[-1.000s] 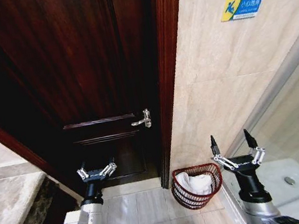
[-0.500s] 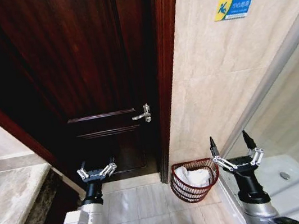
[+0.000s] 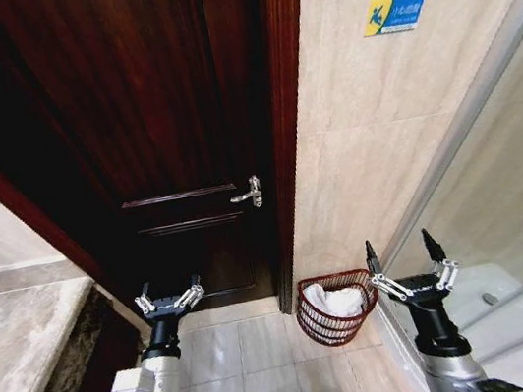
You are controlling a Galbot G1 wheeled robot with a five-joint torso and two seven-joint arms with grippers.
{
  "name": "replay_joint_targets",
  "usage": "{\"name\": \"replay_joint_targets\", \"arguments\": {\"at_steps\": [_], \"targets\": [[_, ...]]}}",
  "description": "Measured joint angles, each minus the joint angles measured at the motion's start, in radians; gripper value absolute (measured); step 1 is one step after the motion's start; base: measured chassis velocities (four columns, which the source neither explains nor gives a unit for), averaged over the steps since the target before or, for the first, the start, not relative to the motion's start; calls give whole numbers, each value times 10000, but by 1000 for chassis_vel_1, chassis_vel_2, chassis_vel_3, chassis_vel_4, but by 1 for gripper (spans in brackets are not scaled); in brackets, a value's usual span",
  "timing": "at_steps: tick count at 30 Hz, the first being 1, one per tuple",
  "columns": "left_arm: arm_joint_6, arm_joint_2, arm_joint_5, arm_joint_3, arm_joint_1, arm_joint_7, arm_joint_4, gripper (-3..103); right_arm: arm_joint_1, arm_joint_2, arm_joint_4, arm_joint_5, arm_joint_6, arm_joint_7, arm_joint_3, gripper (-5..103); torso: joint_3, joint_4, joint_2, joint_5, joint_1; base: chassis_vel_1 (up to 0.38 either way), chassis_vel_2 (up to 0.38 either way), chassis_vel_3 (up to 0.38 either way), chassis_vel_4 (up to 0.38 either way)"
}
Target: Discard the used towel into the hamper.
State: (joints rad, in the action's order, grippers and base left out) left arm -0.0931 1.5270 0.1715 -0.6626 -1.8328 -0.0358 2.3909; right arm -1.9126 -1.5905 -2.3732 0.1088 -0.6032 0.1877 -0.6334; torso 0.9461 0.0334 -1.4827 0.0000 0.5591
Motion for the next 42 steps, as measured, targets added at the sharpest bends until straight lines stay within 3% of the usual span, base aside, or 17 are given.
{"name": "replay_joint_targets", "arguments": {"at_steps": [30,42], "targets": [[0,0,0,0,0,0,0,100,-33,-1,94,61,-189,110,-6,100,0,1,0,-1,-2,144,-141,-143,143],[0,0,-1,0,0,0,0,100,44,-41,311,191,-568,514,-194,100,2,1,1,0,3,25,-36,-39,30]]}}
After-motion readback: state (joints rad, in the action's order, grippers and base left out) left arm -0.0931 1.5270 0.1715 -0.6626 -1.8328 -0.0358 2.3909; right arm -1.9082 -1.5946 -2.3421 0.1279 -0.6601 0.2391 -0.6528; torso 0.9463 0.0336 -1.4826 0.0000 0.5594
